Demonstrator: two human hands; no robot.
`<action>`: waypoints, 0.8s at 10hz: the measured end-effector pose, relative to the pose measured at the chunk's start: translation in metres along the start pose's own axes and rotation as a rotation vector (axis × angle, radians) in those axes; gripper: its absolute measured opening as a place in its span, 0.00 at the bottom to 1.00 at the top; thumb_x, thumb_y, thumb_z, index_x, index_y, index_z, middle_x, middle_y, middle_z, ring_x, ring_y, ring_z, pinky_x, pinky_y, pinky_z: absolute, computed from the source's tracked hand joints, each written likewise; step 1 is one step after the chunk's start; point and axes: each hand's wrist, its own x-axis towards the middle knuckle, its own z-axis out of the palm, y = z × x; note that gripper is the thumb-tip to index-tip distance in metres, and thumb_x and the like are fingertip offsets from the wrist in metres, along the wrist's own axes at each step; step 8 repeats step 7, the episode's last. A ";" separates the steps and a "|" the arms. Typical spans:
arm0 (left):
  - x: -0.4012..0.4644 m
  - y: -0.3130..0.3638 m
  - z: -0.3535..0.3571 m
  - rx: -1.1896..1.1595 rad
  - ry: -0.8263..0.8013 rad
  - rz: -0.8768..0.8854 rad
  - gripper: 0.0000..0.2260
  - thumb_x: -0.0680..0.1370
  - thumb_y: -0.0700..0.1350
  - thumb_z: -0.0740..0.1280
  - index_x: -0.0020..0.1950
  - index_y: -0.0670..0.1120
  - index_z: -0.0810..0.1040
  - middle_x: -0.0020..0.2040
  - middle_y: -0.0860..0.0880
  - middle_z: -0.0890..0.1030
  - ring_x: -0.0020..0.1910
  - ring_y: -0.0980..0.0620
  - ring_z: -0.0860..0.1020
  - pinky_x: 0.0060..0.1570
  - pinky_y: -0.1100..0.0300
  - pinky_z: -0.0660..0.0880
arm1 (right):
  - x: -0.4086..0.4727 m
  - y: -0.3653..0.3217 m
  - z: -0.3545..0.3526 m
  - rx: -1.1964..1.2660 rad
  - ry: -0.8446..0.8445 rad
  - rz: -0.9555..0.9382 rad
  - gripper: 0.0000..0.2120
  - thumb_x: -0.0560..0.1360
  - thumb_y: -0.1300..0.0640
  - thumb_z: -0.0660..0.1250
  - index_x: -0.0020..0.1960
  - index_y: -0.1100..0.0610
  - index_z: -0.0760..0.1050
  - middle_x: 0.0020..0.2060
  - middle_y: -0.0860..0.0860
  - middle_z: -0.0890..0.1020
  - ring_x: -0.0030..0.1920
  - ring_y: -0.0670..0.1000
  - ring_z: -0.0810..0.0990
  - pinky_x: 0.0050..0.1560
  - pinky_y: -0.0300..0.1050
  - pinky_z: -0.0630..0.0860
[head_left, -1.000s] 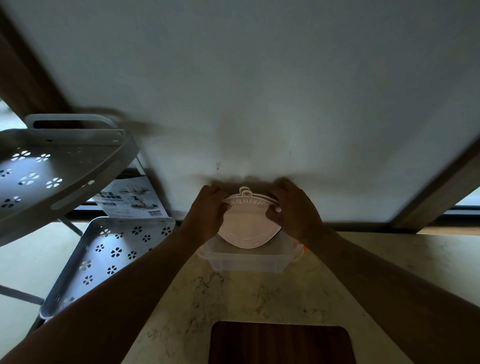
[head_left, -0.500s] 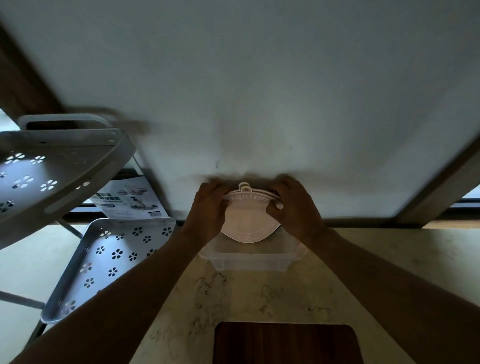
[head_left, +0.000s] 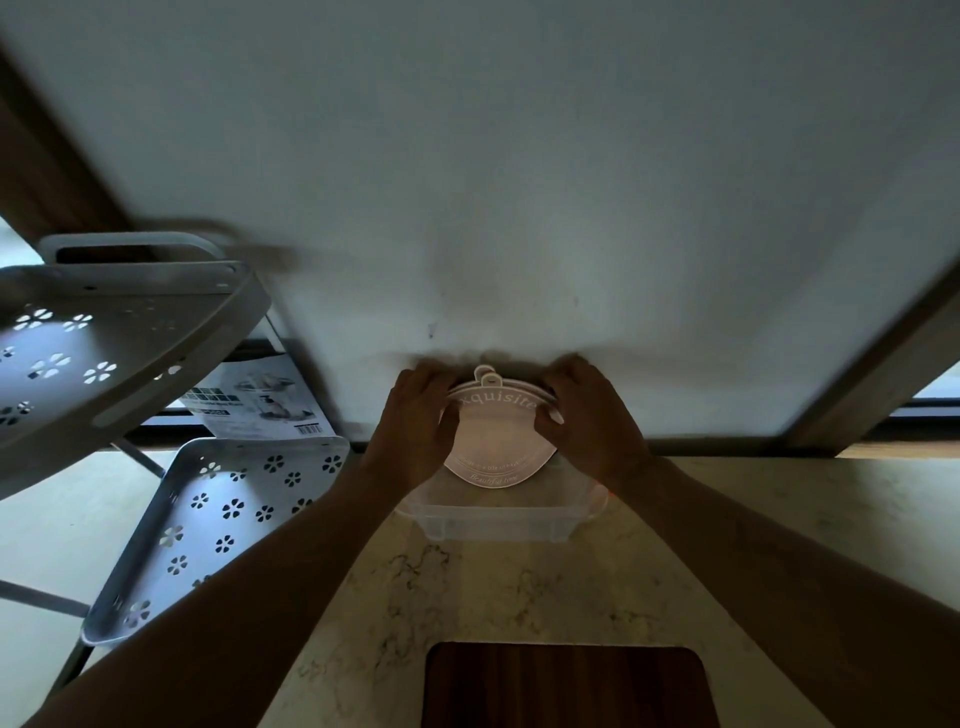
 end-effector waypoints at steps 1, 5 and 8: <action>-0.001 0.000 0.000 0.002 0.001 0.003 0.13 0.75 0.38 0.67 0.60 0.42 0.76 0.57 0.41 0.77 0.53 0.43 0.73 0.51 0.50 0.74 | -0.001 0.001 -0.002 -0.005 -0.009 0.000 0.14 0.73 0.55 0.69 0.55 0.61 0.77 0.54 0.59 0.77 0.52 0.58 0.77 0.52 0.54 0.76; -0.017 0.013 -0.037 0.053 -0.080 -0.091 0.19 0.76 0.43 0.67 0.67 0.43 0.71 0.60 0.41 0.76 0.58 0.42 0.74 0.56 0.48 0.74 | -0.021 -0.014 -0.030 0.024 -0.160 0.041 0.29 0.75 0.47 0.68 0.70 0.60 0.67 0.66 0.60 0.73 0.63 0.60 0.73 0.63 0.53 0.72; -0.033 0.039 -0.080 0.115 -0.173 -0.210 0.24 0.77 0.55 0.64 0.71 0.48 0.68 0.66 0.45 0.75 0.63 0.45 0.73 0.59 0.48 0.73 | -0.044 -0.041 -0.069 0.045 -0.254 0.079 0.35 0.77 0.40 0.62 0.76 0.58 0.57 0.73 0.58 0.65 0.70 0.58 0.66 0.68 0.53 0.66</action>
